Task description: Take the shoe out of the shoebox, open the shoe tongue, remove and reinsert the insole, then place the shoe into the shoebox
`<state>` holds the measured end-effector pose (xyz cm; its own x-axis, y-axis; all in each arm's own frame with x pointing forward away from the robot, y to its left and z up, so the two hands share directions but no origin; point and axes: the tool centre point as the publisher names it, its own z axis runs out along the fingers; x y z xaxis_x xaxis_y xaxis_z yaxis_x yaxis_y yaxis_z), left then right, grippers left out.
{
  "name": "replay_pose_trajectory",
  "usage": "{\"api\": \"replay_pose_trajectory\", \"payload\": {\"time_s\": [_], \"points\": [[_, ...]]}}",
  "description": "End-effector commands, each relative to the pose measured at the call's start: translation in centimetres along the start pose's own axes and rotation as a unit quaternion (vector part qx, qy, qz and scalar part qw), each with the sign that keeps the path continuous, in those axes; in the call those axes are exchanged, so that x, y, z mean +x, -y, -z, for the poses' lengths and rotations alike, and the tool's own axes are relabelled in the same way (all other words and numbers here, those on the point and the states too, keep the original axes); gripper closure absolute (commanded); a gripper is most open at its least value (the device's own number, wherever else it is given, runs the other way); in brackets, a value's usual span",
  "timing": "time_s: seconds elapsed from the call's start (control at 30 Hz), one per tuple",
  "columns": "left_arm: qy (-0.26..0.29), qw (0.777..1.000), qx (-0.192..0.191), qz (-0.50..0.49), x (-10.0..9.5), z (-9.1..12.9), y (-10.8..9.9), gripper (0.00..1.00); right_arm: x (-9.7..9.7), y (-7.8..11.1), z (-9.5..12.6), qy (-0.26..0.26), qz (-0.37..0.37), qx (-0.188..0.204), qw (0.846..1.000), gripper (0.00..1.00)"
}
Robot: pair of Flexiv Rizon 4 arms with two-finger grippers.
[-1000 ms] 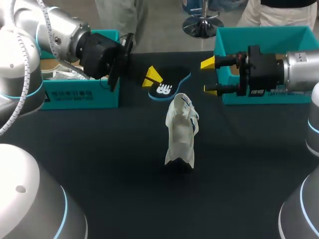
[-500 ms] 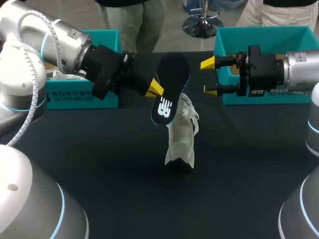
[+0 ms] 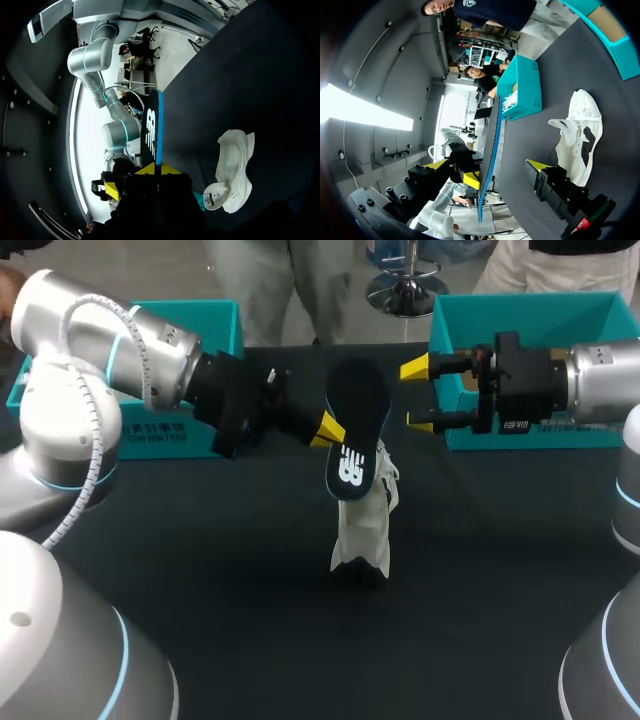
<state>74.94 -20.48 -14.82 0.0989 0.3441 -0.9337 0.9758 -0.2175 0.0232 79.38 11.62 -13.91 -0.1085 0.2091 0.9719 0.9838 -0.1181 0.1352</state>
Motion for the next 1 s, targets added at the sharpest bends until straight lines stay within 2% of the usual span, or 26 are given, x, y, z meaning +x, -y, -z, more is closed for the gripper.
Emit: {"api": "replay_pose_trajectory", "payload": {"time_s": [0.03, 0.33, 0.43, 0.47, 0.5, 0.57, 0.67, 0.83, 0.93, 1.0], "points": [[0.007, 1.0, -0.011, 0.001, -0.1, -1.3, -0.1, 1.0, 0.0, -0.6, -1.0, 0.003, -0.002, 0.009, 1.0, 0.0], [0.017, 1.0, -0.021, 0.005, -0.5, -2.4, -0.5, 1.0, 0.0, -0.5, -1.8, -0.003, -0.004, 0.02, 1.0, 0.0], [0.017, 1.0, -0.023, 0.004, -0.6, -2.4, -0.6, 1.0, 0.0, -0.4, -1.8, -0.004, -0.005, 0.021, 1.0, 0.27], [0.018, 1.0, -0.023, 0.003, -0.6, -2.4, -0.6, 1.0, -0.1, -0.4, -1.9, -0.004, -0.005, 0.021, 1.0, 0.45], [0.018, 1.0, -0.023, 0.003, -0.6, -2.4, -0.6, 1.0, -0.1, -0.4, -1.9, -0.005, -0.006, 0.022, 1.0, 0.5], [0.021, 0.999, -0.027, 0.004, -0.7, -2.4, -0.7, 1.0, -0.2, -0.4, -2.0, -0.006, -0.007, 0.022, 1.0, 0.55], [0.024, 0.999, -0.03, 0.003, -0.8, -2.5, -0.8, 1.0, -0.4, -0.4, -2.1, -0.007, -0.01, 0.024, 1.0, 0.69], [0.027, 0.999, -0.035, 0.003, -0.9, -2.6, -1.0, 1.0, -0.7, -0.3, -2.3, -0.01, -0.014, 0.026, 1.0, 0.82], [0.028, 0.999, -0.035, 0.002, -1.0, -2.7, -1.0, 1.0, -0.7, -0.2, -2.4, -0.011, -0.015, 0.027, 0.999, 0.86], [0.029, 0.999, -0.035, 0.002, -1.1, -2.8, -1.0, 1.0, -0.8, -0.2, -2.4, -0.012, -0.015, 0.027, 0.999, 1.0]]}}
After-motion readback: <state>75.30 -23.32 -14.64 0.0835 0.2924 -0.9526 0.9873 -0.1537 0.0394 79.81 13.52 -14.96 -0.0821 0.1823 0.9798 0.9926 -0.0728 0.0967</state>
